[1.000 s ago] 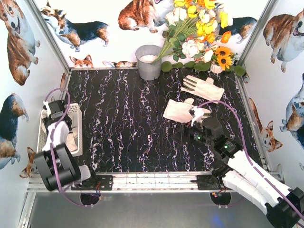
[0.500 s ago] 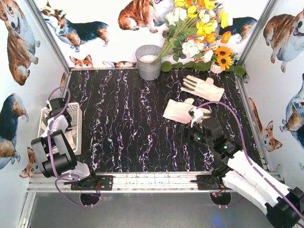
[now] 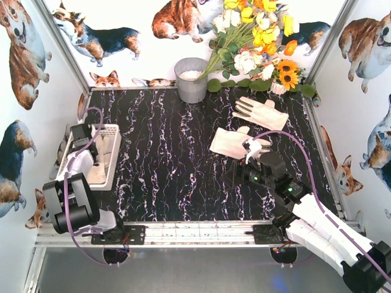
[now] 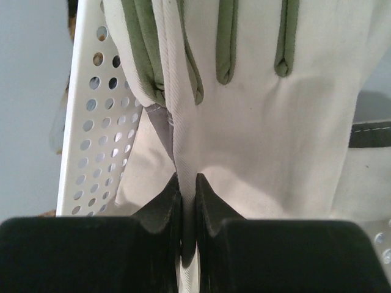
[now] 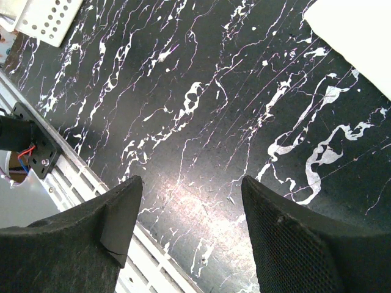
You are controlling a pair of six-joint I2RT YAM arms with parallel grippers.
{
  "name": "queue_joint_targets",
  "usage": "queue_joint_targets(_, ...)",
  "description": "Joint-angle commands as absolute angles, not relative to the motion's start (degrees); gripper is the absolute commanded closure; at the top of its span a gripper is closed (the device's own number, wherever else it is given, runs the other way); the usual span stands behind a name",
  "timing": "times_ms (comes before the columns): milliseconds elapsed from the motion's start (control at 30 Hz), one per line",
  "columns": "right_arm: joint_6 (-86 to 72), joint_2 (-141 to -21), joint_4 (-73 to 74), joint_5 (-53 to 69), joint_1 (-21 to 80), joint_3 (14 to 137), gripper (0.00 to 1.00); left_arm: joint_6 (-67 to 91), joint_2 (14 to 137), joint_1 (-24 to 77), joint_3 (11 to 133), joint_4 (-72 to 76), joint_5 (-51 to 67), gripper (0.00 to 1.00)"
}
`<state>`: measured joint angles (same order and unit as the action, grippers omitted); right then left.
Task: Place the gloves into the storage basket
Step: Adjust the glove in the bin.
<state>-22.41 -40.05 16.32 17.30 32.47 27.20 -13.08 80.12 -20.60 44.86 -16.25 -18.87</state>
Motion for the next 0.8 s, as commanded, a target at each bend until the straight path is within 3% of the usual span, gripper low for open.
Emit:
queue_joint_targets(0,-21.65,-39.29,13.75,17.56,32.34,27.33,0.33,-15.84,78.78,-18.84,44.04,-14.54,-15.83,1.00)
queue_joint_targets(700,-20.92,-40.64,14.24,17.21,32.34,27.97,0.33,-28.60,76.14,-12.04,39.40,-9.81,-8.57,1.00)
queue_joint_targets(767,-21.04,-40.73,14.08,17.27,32.34,28.03,0.33,-29.75,76.54,-12.04,39.04,-8.52,-7.90,0.93)
